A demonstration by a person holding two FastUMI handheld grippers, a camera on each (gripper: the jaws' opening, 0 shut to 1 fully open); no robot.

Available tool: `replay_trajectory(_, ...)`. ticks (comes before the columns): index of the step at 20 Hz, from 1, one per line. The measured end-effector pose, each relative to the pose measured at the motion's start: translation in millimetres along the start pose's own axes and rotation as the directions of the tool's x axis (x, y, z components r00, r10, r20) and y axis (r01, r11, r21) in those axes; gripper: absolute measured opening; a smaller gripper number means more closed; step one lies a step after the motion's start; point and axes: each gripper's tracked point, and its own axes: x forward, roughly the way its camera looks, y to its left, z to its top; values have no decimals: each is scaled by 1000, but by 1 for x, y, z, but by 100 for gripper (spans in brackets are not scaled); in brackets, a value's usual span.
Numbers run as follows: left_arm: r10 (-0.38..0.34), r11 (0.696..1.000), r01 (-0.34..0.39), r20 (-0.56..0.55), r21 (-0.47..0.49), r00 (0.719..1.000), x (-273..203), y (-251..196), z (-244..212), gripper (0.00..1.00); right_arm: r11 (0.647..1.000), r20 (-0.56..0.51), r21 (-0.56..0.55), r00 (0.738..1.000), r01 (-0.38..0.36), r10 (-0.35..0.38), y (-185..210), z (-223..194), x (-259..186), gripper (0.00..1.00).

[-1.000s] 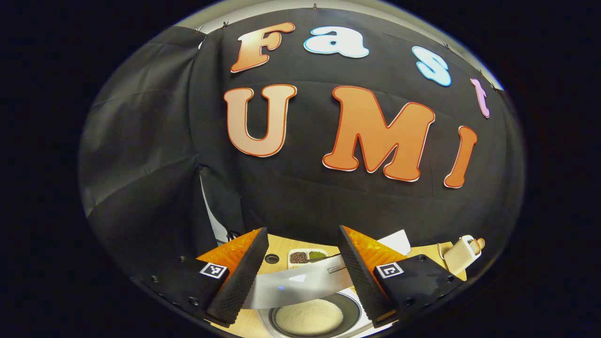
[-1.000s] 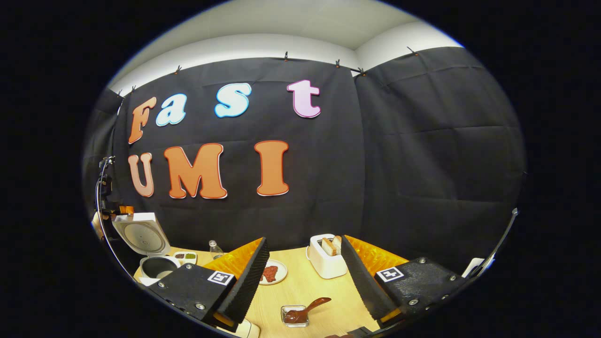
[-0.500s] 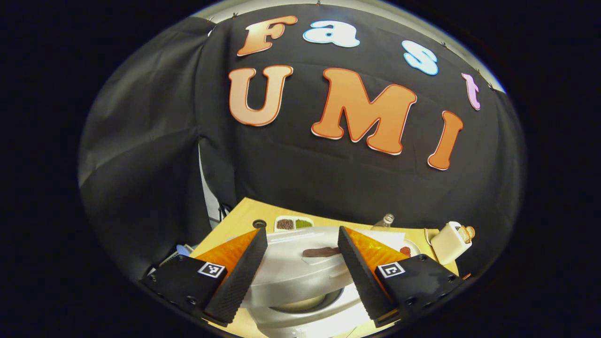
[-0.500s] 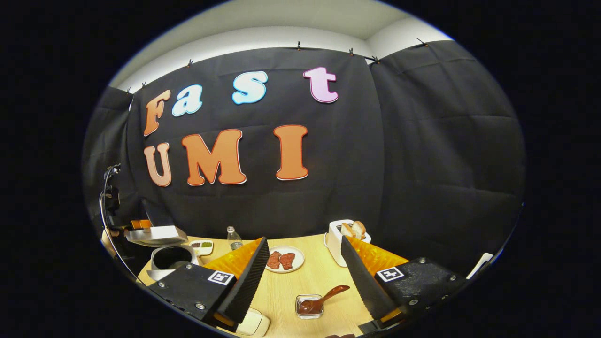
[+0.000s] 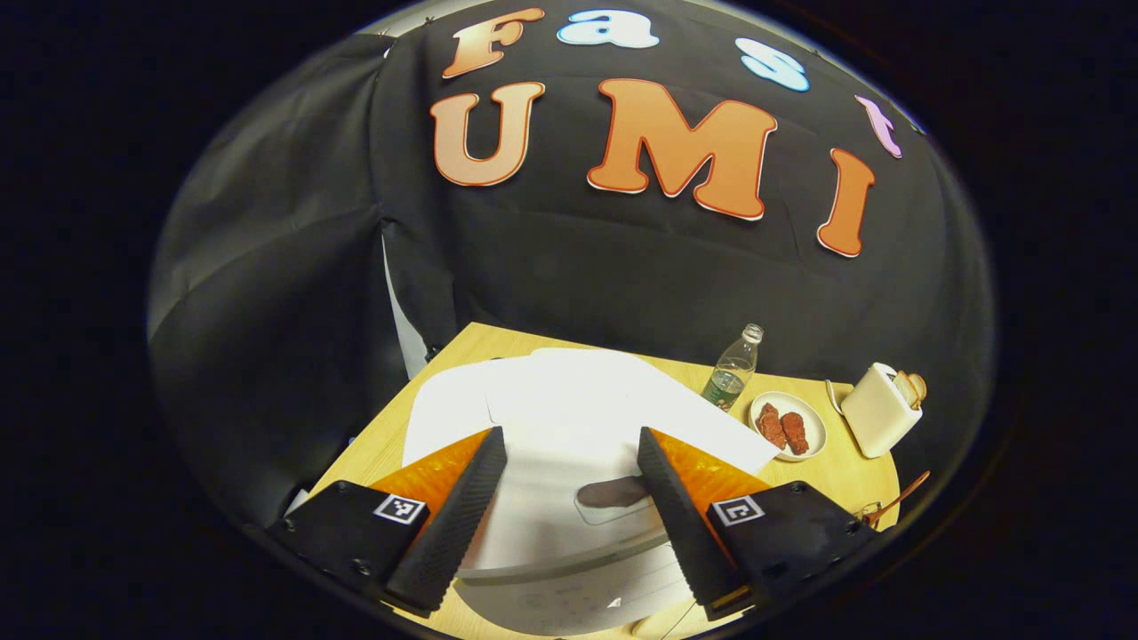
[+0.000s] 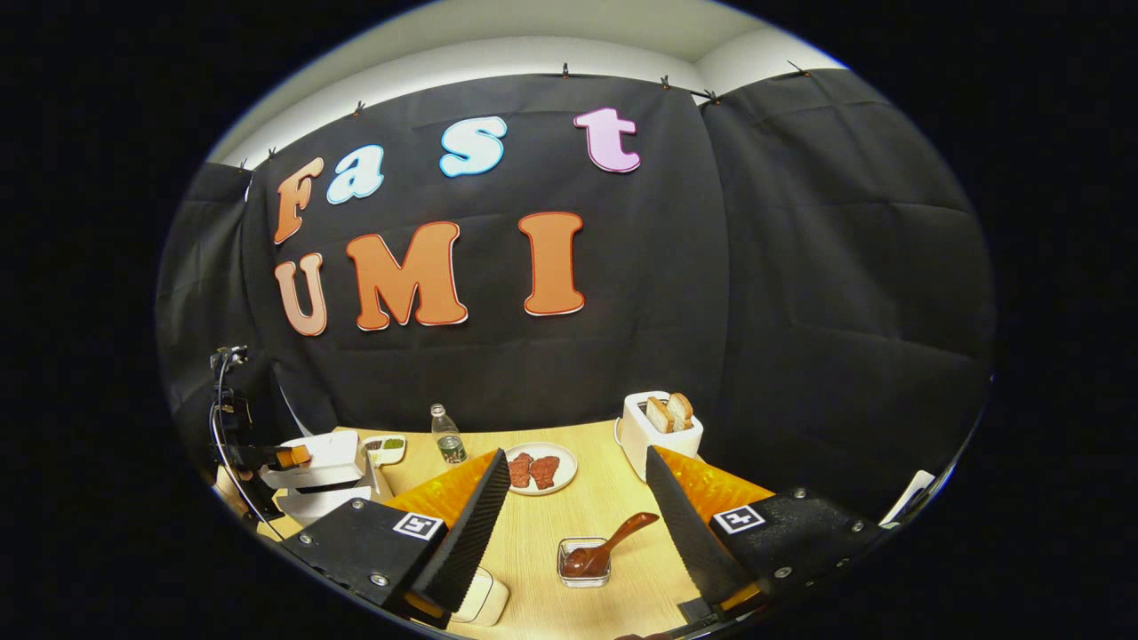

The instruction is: Close the left gripper, press the button to open the rice cooker; take a wooden spoon from the chopstick holder with the right hand, scoop a spoonful of rice and pour it into the rice cooker, then put the wooden spoon back into the chopstick holder.

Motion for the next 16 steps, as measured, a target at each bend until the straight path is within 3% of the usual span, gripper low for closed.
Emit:
replay_trajectory(5, 20, 999, -18, -64, 31, 998, 7, -3, -32, 100, 1000, -37, 1, 999, -1, 1, -3, -13, 3, 95)
replay_trajectory(8, 45, 996, -40, -57, 74, 997, 10, -4, -38, 100, 1000, -39, 2, 999, -3, 3, -2, -14, 6, 95)
replay_trajectory(16, 28, 993, -25, -29, 115, 999, 11, -4, -34, 100, 1000, -39, 5, 999, -29, 29, 4, -12, 2, 95)
